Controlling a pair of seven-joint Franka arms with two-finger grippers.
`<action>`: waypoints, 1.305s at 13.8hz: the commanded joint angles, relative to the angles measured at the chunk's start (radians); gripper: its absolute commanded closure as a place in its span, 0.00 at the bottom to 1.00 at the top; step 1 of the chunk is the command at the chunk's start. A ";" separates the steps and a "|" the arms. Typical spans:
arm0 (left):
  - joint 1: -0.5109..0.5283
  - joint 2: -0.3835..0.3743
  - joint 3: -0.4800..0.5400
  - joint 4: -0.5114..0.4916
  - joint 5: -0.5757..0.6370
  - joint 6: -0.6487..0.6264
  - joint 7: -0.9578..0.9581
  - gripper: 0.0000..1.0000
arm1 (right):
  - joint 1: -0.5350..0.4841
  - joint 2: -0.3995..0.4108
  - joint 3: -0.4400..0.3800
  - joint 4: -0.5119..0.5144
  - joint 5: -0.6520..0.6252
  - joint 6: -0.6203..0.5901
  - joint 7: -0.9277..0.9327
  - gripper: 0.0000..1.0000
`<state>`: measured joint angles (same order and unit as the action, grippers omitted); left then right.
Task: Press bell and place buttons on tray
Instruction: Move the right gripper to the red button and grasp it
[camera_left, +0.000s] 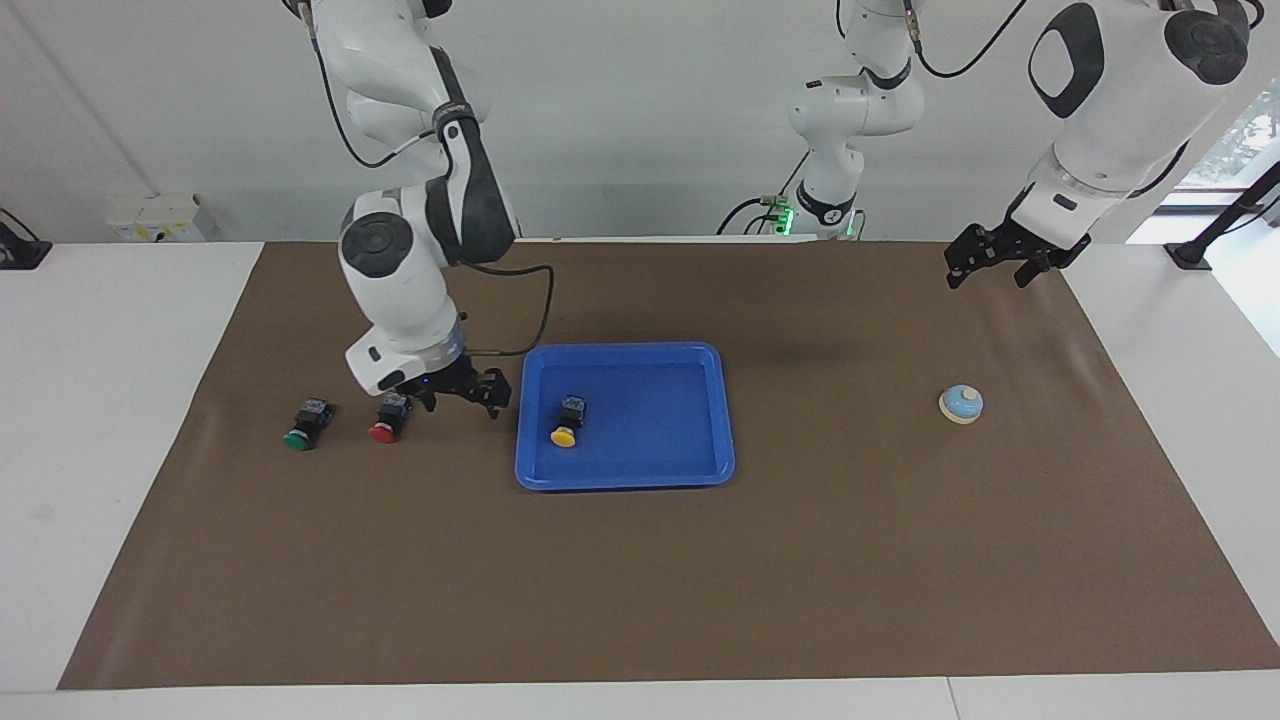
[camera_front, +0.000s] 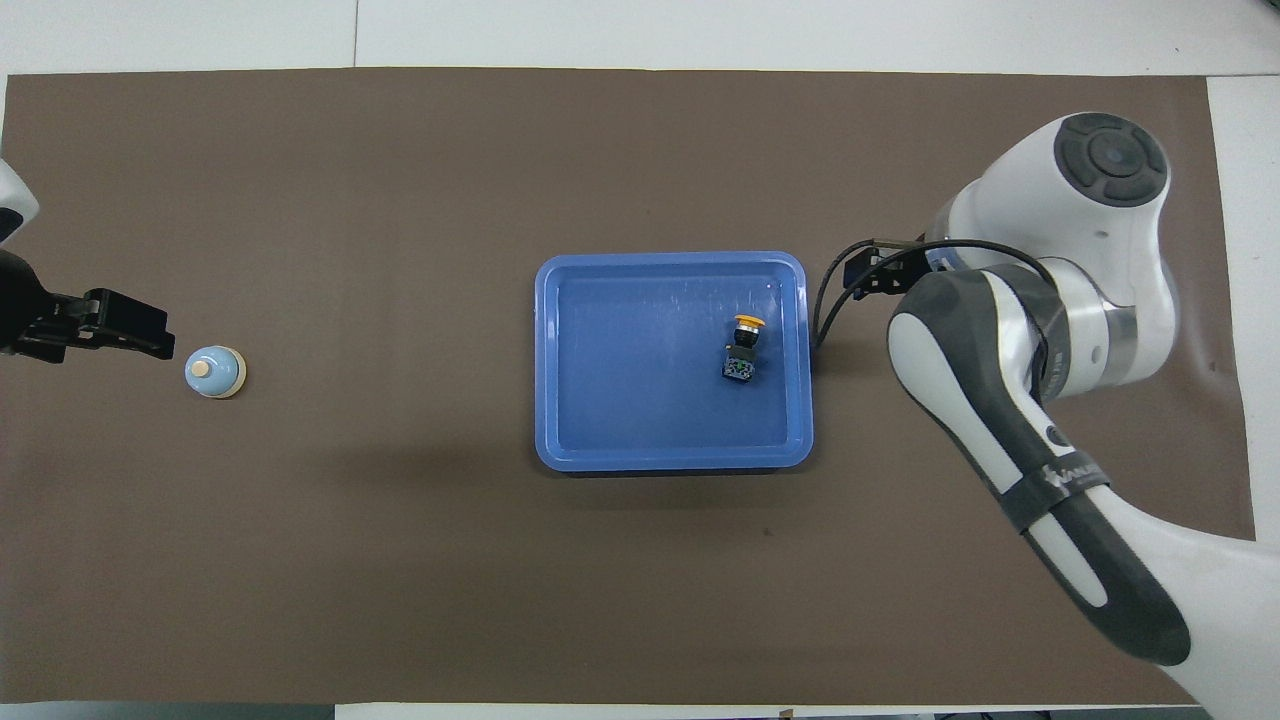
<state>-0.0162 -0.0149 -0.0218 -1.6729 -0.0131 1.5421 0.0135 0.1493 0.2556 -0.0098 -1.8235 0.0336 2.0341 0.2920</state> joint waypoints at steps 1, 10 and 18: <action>0.001 -0.005 0.000 0.004 0.005 0.003 -0.009 0.00 | -0.075 -0.028 0.011 -0.092 0.008 0.044 -0.053 0.00; 0.001 -0.005 0.000 0.004 0.005 0.003 -0.009 0.00 | -0.177 -0.075 0.010 -0.356 -0.003 0.285 -0.157 0.00; 0.001 -0.005 0.000 0.004 0.005 0.003 -0.009 0.00 | -0.162 -0.073 0.011 -0.382 -0.003 0.315 -0.162 1.00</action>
<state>-0.0162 -0.0149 -0.0218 -1.6729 -0.0131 1.5421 0.0135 -0.0137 0.2149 -0.0027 -2.1757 0.0329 2.3502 0.1518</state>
